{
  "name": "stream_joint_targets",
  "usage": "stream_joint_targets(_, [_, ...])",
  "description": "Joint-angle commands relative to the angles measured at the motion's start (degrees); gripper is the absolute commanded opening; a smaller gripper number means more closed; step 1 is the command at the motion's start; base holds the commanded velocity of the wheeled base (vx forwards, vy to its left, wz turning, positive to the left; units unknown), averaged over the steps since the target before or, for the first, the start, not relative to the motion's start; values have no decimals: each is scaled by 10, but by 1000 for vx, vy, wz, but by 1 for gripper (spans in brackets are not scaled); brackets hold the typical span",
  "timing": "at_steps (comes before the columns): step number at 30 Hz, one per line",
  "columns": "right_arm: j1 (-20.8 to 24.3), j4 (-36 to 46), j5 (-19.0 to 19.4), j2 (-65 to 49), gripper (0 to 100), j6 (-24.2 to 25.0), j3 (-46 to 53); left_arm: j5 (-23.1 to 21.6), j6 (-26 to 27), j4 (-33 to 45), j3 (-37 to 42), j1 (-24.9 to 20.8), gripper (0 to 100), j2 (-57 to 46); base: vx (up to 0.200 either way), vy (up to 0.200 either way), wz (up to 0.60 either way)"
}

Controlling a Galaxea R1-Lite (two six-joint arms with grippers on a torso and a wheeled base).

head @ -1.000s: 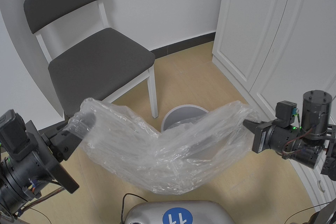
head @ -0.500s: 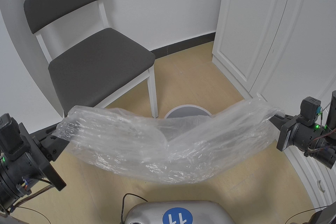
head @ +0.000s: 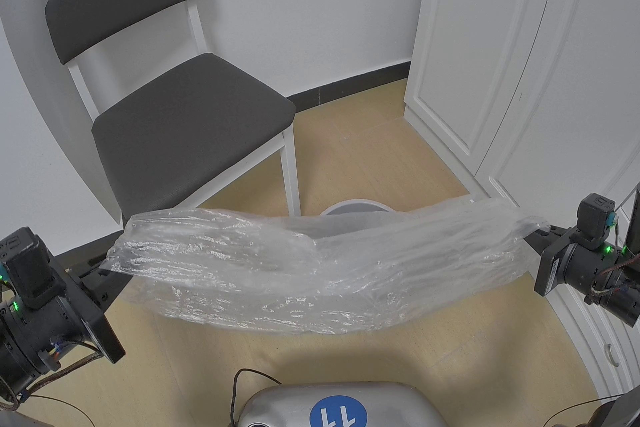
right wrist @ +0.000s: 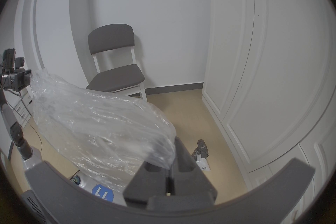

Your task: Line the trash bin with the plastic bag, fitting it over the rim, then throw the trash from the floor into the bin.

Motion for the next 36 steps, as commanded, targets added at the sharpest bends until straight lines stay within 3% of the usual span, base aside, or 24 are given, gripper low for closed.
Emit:
stream_joint_targets(1, [-3,0,2,-2,0,-2,8,1,0,8,-3,3,0,0,0,0,0])
stream_joint_targets(17, [-12,0,3,-20,0,-68,50,-1,0,43,-12,32,0,-2,0,0,0])
stream_joint_targets(36, [-28,0,3,-23,0,-85,57,-2,0,43,-13,45,0,1,0,0,0])
